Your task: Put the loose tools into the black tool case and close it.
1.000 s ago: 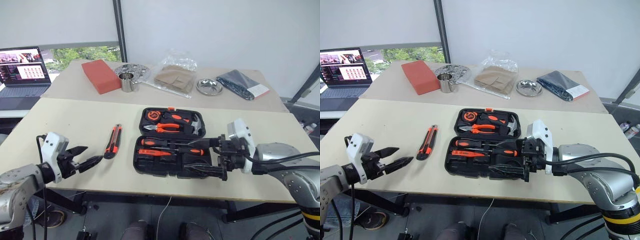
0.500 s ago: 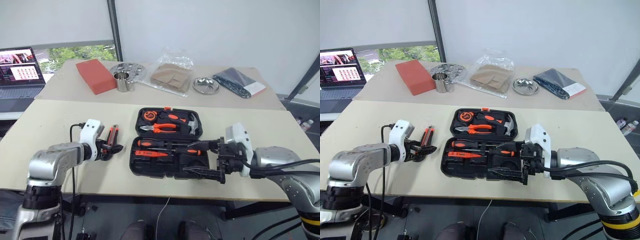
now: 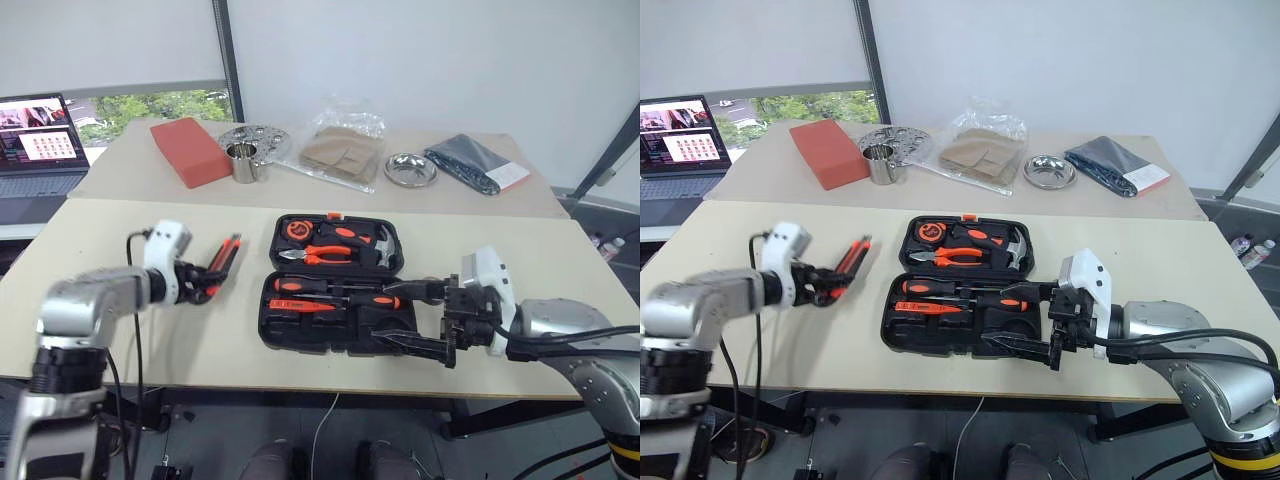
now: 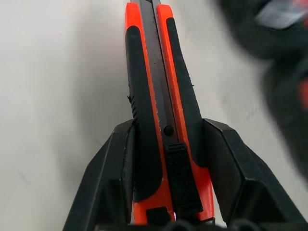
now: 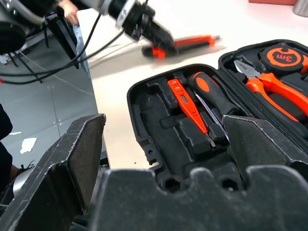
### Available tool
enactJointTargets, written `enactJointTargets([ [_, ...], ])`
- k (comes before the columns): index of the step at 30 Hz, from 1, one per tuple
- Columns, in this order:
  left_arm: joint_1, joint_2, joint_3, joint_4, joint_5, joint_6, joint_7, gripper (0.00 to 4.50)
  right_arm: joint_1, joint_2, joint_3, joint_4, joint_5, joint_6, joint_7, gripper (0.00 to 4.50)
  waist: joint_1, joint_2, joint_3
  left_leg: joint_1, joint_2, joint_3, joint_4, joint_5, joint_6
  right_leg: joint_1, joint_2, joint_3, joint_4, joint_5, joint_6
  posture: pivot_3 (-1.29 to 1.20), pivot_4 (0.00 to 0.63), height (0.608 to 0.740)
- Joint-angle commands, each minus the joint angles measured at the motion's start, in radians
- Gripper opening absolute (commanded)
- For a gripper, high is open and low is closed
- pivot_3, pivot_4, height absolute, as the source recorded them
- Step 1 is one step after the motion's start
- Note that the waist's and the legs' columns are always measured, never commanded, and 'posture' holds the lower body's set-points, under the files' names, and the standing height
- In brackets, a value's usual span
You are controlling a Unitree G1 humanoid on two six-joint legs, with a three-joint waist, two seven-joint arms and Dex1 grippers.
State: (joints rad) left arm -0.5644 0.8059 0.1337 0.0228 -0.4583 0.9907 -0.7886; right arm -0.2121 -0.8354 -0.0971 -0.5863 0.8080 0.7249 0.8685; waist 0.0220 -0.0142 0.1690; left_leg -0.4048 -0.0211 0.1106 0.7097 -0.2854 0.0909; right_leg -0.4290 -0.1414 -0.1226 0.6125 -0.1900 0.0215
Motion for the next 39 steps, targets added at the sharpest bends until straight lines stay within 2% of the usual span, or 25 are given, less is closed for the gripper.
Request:
enactJointTargets([
  [1,-0.051,0.142,-0.092,-0.085,-0.054,-0.250,-0.455,1.65,0.038,-0.042,-0.044,-0.043,0.024,0.021,0.016,4.50,0.000,0.000,0.000,0.000,0.000,0.000,0.000,0.000,0.000,0.000,0.000,0.000,-0.001,0.000,0.000,0.00,0.150,0.734],
  [3,-0.094,0.172,-0.190,-0.081,-0.031,-0.319,-0.607,1.65,0.065,-0.059,-0.058,-0.054,0.044,0.035,0.022,4.50,0.002,0.001,0.000,0.000,-0.001,0.001,0.000,0.000,0.000,0.001,-0.001,-0.001,-0.002,-0.001,0.000,0.00,0.150,0.734],
  [7,-0.203,0.089,-0.408,-0.043,0.084,-0.472,-0.759,1.65,0.124,-0.062,-0.094,-0.101,0.039,0.027,-0.016,4.50,0.007,0.004,0.001,0.001,-0.004,0.001,-0.001,0.000,0.000,0.004,-0.002,-0.001,-0.002,-0.002,0.002,0.00,0.150,0.734],
  [9,-0.252,0.005,-0.495,0.005,0.139,-0.499,-0.766,1.65,0.163,-0.052,-0.123,-0.132,0.048,0.032,-0.049,4.50,0.008,0.003,0.001,0.001,-0.003,0.002,-0.001,0.000,0.000,0.004,-0.002,-0.001,-0.002,-0.002,0.002,0.00,0.150,0.734],
  [13,-0.310,-0.101,-0.617,0.108,0.249,-0.571,-0.789,1.65,0.245,-0.044,-0.179,-0.196,0.070,0.040,-0.104,4.50,0.005,0.003,0.002,0.000,-0.002,0.001,0.002,0.000,0.001,0.003,-0.001,-0.001,-0.002,-0.002,0.002,0.00,0.150,0.734],
  [20,-0.377,-0.230,-0.690,0.347,0.391,-0.712,-0.769,1.65,0.333,-0.029,-0.255,-0.259,0.102,0.038,-0.185,4.50,0.008,0.003,0.002,-0.001,0.001,0.001,0.003,0.004,0.010,0.003,-0.002,0.000,-0.002,-0.002,0.002,0.00,0.150,0.734],
  [22,-0.391,-0.228,-0.696,0.363,0.381,-0.711,-0.796,2.66,0.341,-0.029,-0.261,-0.265,0.105,0.036,-0.198,4.50,0.016,0.003,0.002,-0.001,0.001,0.000,0.003,0.002,0.012,0.003,-0.005,0.000,-0.002,-0.002,0.002,0.00,0.150,0.734],
  [23,-0.396,-0.220,-0.699,0.358,0.363,-0.700,-0.812,2.88,0.343,-0.031,-0.261,-0.267,0.106,0.036,-0.200,4.50,0.018,0.003,0.001,-0.001,0.001,0.000,0.003,0.002,0.012,0.003,-0.005,0.000,-0.002,-0.001,0.002,0.00,0.150,0.734],
  [24,-0.399,-0.206,-0.708,0.348,0.341,-0.691,-0.821,3.40,0.345,-0.032,-0.262,-0.268,0.107,0.035,-0.202,4.50,0.019,0.003,0.002,-0.001,0.001,0.000,0.004,0.001,0.012,0.004,-0.005,0.000,-0.002,-0.001,0.002,0.00,0.150,0.734],
  [25,-0.403,-0.187,-0.718,0.336,0.317,-0.680,-0.826,3.63,0.347,-0.032,-0.262,-0.269,0.108,0.034,-0.205,4.50,0.019,0.003,0.002,-0.001,0.001,-0.001,0.005,0.001,0.012,0.004,-0.006,0.000,-0.002,-0.001,0.002,0.00,0.150,0.734],
  [27,-0.407,-0.153,-0.728,0.309,0.272,-0.666,-0.826,4.37,0.348,-0.033,-0.264,-0.268,0.111,0.032,-0.207,4.50,0.019,0.003,0.002,-0.002,0.001,-0.001,0.006,0.001,0.012,0.003,-0.006,0.000,-0.002,-0.001,0.004,0.00,0.150,0.734],
  [28,-0.410,-0.145,-0.719,0.295,0.242,-0.641,-0.826,4.44,0.346,-0.034,-0.263,-0.265,0.110,0.031,-0.207,4.50,0.019,0.003,0.002,-0.002,0.001,-0.001,0.006,0.001,0.013,0.003,-0.006,0.000,-0.002,-0.001,0.004,0.00,0.150,0.734],
  [32,-0.419,-0.160,-0.646,0.272,0.146,-0.559,-0.826,4.44,0.336,-0.037,-0.253,-0.248,0.104,0.024,-0.203,4.50,0.019,0.003,0.002,-0.003,0.001,-0.002,0.006,0.002,0.016,0.003,-0.005,0.001,-0.002,0.000,0.002,0.00,0.150,0.734],
  [33,-0.418,-0.167,-0.630,0.271,0.139,-0.554,-0.826,3.88,0.334,-0.037,-0.251,-0.245,0.103,0.023,-0.202,4.50,0.020,0.003,0.002,-0.004,0.000,-0.002,0.006,0.002,0.017,0.003,-0.005,0.001,-0.002,0.000,0.002,0.00,0.150,0.734],
  [35,-0.411,-0.187,-0.610,0.286,0.153,-0.567,-0.823,3.44,0.325,-0.038,-0.245,-0.238,0.101,0.022,-0.199,4.50,0.020,0.003,0.002,-0.004,-0.001,-0.002,0.007,0.002,0.018,0.003,-0.004,0.001,-0.002,0.000,0.002,0.00,0.150,0.734],
  [36,-0.405,-0.198,-0.606,0.296,0.168,-0.589,-0.816,2.95,0.318,-0.038,-0.240,-0.234,0.100,0.022,-0.197,4.50,0.020,0.003,0.002,-0.004,-0.001,-0.002,0.007,0.002,0.018,0.003,-0.004,0.000,-0.002,0.000,0.002,0.00,0.150,0.734],
  [39,-0.391,-0.218,-0.605,0.305,0.204,-0.625,-0.806,1.92,0.302,-0.039,-0.230,-0.222,0.099,0.023,-0.194,4.50,0.019,0.003,0.002,-0.004,-0.001,-0.002,0.007,0.002,0.019,0.003,-0.003,0.000,-0.002,-0.001,0.003,0.00,0.150,0.734],
])
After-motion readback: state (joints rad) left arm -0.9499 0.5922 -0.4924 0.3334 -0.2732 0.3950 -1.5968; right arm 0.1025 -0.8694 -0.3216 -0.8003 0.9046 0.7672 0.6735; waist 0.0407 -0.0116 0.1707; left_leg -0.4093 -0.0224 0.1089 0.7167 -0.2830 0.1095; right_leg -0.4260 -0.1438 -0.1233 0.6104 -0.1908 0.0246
